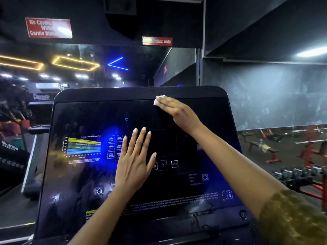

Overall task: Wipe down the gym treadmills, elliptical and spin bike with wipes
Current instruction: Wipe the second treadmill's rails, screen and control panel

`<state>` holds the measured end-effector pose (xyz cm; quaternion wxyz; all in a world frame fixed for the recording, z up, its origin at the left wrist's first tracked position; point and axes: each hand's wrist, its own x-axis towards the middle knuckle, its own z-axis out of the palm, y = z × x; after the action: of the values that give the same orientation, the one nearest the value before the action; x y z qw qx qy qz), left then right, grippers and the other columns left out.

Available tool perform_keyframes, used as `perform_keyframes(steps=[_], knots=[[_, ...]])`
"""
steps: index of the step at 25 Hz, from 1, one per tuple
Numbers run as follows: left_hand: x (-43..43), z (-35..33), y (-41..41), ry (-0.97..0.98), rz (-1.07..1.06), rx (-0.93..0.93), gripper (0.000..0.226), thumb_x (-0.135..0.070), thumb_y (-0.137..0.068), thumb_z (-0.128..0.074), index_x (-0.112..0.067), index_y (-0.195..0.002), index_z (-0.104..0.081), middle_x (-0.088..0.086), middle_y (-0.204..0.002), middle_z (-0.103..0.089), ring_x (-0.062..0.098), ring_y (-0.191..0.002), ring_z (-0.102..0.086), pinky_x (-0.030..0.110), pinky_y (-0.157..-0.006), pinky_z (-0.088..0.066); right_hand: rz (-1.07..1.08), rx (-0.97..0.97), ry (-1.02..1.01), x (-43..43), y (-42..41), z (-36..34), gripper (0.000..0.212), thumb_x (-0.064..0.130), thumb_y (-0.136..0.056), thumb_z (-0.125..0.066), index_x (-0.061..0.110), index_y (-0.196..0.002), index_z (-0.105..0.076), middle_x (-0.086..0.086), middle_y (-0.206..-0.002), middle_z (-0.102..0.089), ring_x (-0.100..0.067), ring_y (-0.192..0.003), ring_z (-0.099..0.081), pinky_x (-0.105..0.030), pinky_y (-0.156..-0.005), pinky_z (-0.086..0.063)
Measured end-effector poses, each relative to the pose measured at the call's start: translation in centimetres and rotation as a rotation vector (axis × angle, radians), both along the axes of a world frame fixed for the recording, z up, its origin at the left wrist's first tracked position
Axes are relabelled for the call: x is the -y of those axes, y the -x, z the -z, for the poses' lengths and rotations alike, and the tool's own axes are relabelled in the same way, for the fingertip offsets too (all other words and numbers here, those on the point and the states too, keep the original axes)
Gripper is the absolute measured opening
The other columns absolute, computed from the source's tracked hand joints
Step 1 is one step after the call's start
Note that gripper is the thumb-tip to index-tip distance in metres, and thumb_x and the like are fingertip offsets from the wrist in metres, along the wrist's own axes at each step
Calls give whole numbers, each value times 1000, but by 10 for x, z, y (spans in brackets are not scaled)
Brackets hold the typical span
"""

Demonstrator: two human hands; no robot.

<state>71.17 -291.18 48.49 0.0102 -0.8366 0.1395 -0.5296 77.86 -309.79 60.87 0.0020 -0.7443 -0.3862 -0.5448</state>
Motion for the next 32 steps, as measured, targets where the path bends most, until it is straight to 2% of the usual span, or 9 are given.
perform_keyframes(steps=[6, 11, 13, 16, 18, 22, 27, 30, 32], knots=[[-1, 0, 0, 1, 5, -18, 62, -47, -98, -22, -9, -146, -35, 8, -155, -28, 24, -145, -19, 46, -117, -15, 167, -30, -362, 76, 0, 14, 52, -7, -82, -36, 6, -128, -55, -10, -133, -55, -23, -125, -50, -32, -107, -36], [0, -1, 1, 8, 8, -35, 66, -50, -100, -12, -9, -147, -34, 7, -155, -28, 24, -145, -19, 47, -116, -16, 270, -73, -762, 97, 10, 1, 46, -15, -79, -43, 1, -119, -62, -17, -124, -59, -31, -116, -56, -29, -102, -36], [1, -1, 2, 5, 10, -30, 64, -48, -100, -15, -9, -146, -35, 8, -155, -29, 25, -145, -20, 47, -116, -16, 154, 10, -621, 51, 17, -9, 50, -14, -73, -41, 0, -113, -66, -17, -118, -63, -29, -111, -60, -24, -101, -35], [0, -2, 2, -3, 6, -22, 62, -46, -98, -24, -8, -146, -36, 8, -155, -30, 25, -144, -21, 47, -116, -17, 47, 39, -232, -30, 19, -10, 45, 2, -77, -35, -2, -108, -67, -16, -112, -66, -27, -105, -63, -29, -95, -44], [0, -1, 3, -5, 6, -27, 63, -47, -100, -18, -8, -146, -36, 9, -154, -30, 25, -144, -21, 47, -116, -17, 44, 17, -111, -44, 15, -13, 45, 5, -78, -34, -2, -108, -67, -15, -110, -67, -28, -102, -65, -31, -92, -47], [0, -1, 2, 8, 10, -35, 66, -49, -100, -12, -9, -146, -36, 8, -155, -30, 25, -145, -21, 48, -114, -19, 116, -83, -359, 15, -2, -23, 47, -3, -80, -38, -2, -122, -58, -16, -125, -59, -28, -118, -55, -32, -105, -35], [1, -1, 2, 5, 9, -21, 66, -49, -101, -11, -8, -145, -37, 8, -154, -30, 25, -144, -22, 47, -116, -17, 257, -222, -740, 112, -13, -14, 39, 2, -94, -38, 4, -132, -50, -10, -139, -48, -22, -132, -40, -15, -108, -20], [1, -1, 3, 17, 12, -26, 66, -49, -101, -11, -8, -145, -37, 8, -154, -31, 25, -144, -22, 47, -116, -16, 287, -203, -725, 113, -9, -13, 40, 3, -93, -34, 2, -129, -53, -13, -135, -52, -26, -128, -45, -19, -106, -24], [1, -1, 3, 15, 12, -22, 66, -49, -100, -11, -8, -145, -37, 8, -154, -30, 25, -144, -21, 47, -116, -17, 224, -125, -594, 90, 1, -4, 47, 8, -88, -28, 0, -123, -59, -15, -125, -59, -28, -120, -53, -22, -105, -30]])
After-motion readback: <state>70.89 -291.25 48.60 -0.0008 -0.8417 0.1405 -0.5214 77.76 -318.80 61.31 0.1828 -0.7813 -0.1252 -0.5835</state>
